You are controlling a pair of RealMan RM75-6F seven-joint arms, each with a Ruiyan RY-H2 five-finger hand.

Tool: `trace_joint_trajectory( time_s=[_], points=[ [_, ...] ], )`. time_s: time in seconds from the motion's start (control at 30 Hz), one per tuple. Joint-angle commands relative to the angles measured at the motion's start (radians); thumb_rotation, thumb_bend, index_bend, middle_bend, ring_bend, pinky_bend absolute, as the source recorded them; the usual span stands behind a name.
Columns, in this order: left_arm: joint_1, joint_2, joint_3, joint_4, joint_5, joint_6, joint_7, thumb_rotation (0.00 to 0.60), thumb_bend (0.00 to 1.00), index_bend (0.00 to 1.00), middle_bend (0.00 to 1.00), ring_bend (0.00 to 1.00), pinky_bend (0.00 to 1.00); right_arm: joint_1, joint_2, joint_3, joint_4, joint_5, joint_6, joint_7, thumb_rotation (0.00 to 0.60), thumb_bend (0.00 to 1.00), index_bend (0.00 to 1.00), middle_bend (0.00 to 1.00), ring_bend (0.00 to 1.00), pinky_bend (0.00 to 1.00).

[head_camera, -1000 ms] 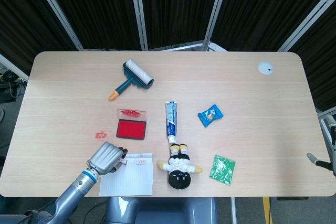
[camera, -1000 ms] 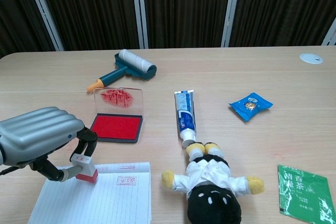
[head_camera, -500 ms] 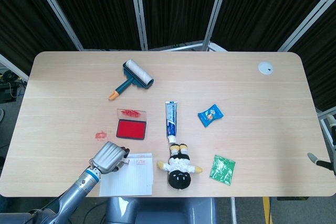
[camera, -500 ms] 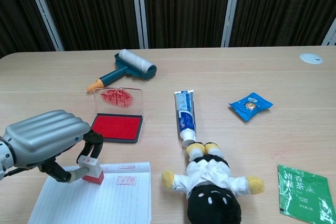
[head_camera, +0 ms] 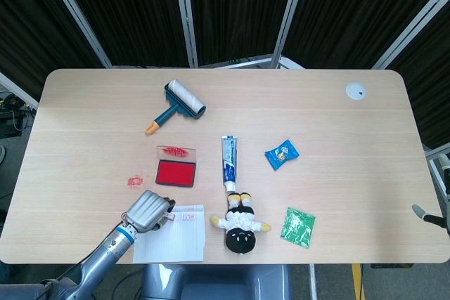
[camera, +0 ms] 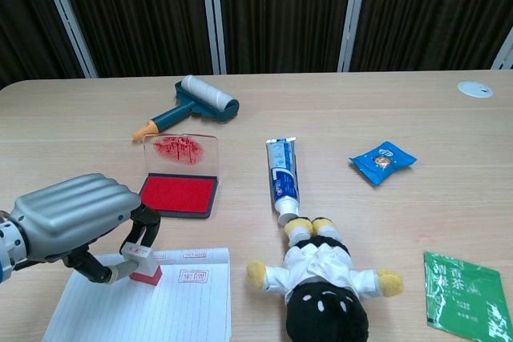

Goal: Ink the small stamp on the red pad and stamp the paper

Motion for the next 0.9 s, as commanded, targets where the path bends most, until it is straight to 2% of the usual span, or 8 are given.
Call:
trace_joint_trajectory(
  time_s=[0.03, 0.9],
  points=[
    [-0.001, -0.002, 0.004, 0.011, 0.007, -0.006, -0.013, 0.6, 0.45, 0.63, 0.57, 0.83, 0.88, 0.0, 0.0, 0.0, 0.0, 0.0, 0.0, 0.0, 0.6, 0.0, 0.0, 0.0, 0.0, 0.0],
    [0.001, -0.024, 0.008, 0.087, 0.03, -0.036, -0.061, 0.6, 0.45, 0.63, 0.58, 0.83, 0.88, 0.002, -0.004, 0.002, 0.007, 0.009, -0.005, -0.005, 0.6, 0.0, 0.0, 0.0, 0.0, 0.0]
  ],
)
